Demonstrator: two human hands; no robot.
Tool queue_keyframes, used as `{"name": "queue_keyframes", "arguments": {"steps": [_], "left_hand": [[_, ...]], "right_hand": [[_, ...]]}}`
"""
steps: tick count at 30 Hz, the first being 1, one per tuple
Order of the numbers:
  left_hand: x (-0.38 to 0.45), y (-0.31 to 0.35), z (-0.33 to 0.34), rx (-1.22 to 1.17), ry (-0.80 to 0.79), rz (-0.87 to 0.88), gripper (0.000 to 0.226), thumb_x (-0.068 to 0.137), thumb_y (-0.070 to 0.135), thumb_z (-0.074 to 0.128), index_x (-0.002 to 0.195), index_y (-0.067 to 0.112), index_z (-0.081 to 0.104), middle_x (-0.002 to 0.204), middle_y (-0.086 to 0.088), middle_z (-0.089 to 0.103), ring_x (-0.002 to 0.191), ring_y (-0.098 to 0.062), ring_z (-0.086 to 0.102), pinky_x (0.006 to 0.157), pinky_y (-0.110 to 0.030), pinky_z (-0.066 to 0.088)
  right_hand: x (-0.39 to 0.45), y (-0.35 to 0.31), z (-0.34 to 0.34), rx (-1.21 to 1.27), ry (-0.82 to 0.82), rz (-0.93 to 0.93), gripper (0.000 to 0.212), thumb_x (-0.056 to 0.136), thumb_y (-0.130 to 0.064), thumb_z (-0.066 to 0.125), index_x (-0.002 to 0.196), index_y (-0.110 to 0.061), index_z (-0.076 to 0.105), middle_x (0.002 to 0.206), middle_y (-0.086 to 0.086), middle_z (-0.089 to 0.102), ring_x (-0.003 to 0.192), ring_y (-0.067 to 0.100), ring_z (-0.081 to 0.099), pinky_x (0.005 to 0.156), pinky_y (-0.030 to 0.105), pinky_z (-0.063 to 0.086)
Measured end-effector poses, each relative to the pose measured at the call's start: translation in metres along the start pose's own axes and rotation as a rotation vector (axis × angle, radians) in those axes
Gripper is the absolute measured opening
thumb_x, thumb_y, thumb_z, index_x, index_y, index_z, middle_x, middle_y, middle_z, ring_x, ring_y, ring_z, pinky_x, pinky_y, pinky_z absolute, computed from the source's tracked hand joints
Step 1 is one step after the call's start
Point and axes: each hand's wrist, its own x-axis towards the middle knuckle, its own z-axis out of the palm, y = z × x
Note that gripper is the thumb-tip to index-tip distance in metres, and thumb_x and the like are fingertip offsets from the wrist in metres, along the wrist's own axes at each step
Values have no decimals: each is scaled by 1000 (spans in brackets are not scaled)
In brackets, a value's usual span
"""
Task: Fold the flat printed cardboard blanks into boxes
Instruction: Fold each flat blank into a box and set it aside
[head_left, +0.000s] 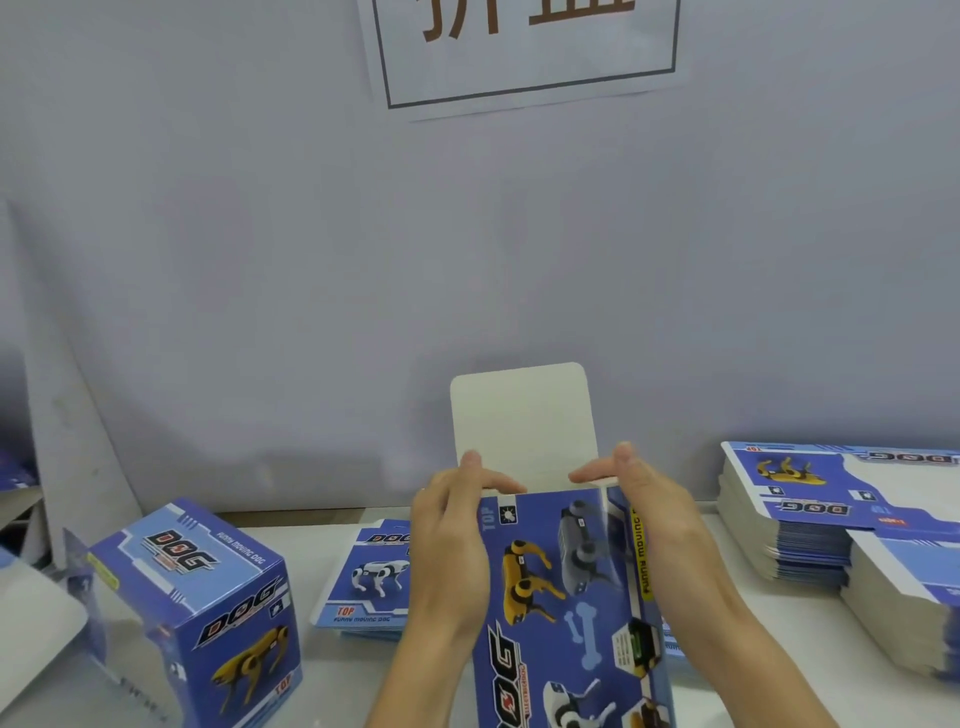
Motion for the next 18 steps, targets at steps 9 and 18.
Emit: {"name": "queue_keyframes", "arguments": {"steps": [9,18], "left_hand": [[4,4,-6,-206,-134,-77,36,102,18,46,118,50,44,106,-12,69,82,-27,75,54,-28,57],[0,-3,-5,-178,-46,122,31,90,36,40,81,17,62,95,-7,68,84,-25,69,59,-34,54]], "right_hand": [[4,2,5,60,89,93,33,101,-21,43,121,-46,49,97,18,71,84,31,75,73,42,60],[3,10,1,66,163,-26,31,82,-40,41,88,-19,63,88,3,67,82,16,65,61,23,52]]}}
